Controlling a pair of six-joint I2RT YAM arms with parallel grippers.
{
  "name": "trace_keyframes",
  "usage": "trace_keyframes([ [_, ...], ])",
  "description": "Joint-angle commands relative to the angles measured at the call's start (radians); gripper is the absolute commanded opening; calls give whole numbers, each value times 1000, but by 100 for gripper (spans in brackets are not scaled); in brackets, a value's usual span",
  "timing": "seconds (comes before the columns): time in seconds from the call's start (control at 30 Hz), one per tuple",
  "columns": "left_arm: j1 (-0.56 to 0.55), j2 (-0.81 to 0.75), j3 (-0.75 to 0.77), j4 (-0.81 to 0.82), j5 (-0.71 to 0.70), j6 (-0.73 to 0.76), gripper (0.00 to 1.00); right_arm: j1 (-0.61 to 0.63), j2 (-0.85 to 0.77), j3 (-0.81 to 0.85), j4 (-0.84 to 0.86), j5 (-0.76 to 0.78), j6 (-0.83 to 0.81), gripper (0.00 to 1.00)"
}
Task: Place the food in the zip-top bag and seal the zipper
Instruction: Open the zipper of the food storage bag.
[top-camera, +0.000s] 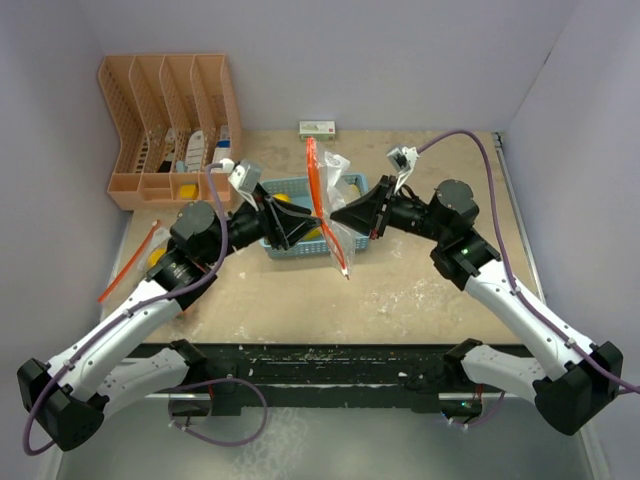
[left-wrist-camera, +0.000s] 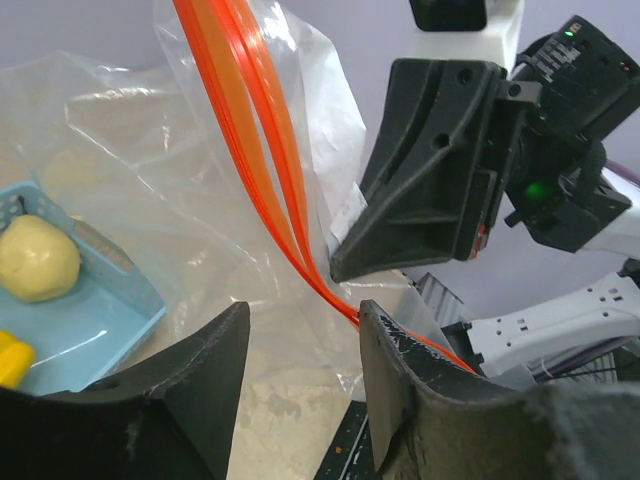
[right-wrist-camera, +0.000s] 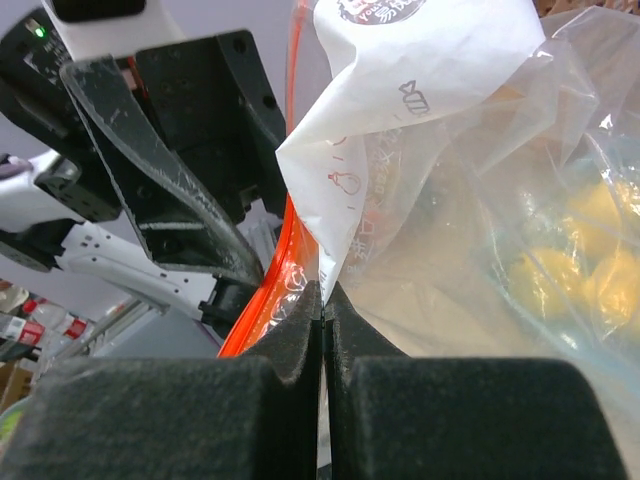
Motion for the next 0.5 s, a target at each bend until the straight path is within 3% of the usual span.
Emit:
trace_keyframes([
  [0.0, 4, -60, -32, 102, 72, -39, 50, 2, -4, 18, 125, -3, 71, 0],
  [0.1, 4, -65, -46, 119, 99, -64, 44, 1, -8, 22, 133, 9, 76, 0],
  [0.47, -2, 36, -46, 216, 192, -188, 45, 19, 26, 89, 47, 107, -23, 0],
])
